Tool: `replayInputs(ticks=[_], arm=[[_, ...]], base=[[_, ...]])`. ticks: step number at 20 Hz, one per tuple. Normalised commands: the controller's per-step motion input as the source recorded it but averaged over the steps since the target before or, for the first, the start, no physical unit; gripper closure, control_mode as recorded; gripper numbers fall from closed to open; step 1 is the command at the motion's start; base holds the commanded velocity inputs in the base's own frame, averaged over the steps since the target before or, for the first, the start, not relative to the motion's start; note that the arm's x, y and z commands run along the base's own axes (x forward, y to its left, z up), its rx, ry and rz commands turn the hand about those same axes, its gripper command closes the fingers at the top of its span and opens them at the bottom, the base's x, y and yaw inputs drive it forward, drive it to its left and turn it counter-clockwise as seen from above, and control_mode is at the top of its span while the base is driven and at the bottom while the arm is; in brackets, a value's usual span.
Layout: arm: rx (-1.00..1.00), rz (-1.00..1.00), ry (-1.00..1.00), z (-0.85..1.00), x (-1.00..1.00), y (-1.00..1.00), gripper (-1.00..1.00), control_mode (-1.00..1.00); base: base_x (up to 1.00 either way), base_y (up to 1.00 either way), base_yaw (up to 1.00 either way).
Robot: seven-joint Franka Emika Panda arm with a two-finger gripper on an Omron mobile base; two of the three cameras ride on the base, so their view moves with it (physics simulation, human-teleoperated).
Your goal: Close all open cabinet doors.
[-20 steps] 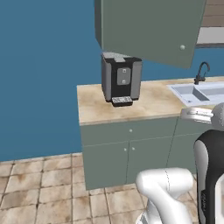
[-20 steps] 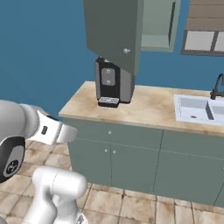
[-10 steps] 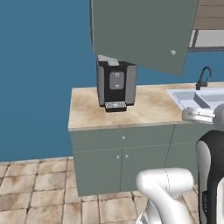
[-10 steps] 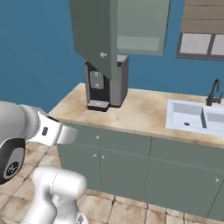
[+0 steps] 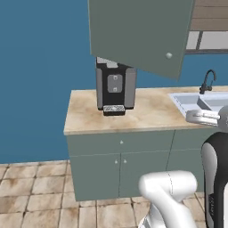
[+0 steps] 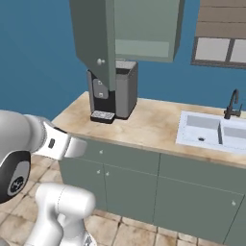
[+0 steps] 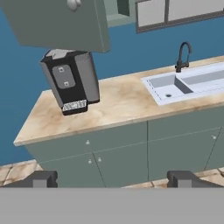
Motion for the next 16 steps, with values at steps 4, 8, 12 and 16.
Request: replayInputs(ticks=[4,8,12,16], arm=[[0.00,0.00,0.00,0.00,0.00,0.00,-1.00,1.00],[0.00,0.00,0.00,0.00,0.00,0.00,-1.00,1.00],[0.00,0.00,0.00,0.00,0.00,0.00,-1.00,1.00],[0.00,0.00,0.00,0.00,0.00,0.00,-1.00,1.00]], base=[[0.33,0.00,0.00],[0.36,0.00,0.00],[0.32,0.00,0.00],[0.37,0.00,0.00]])
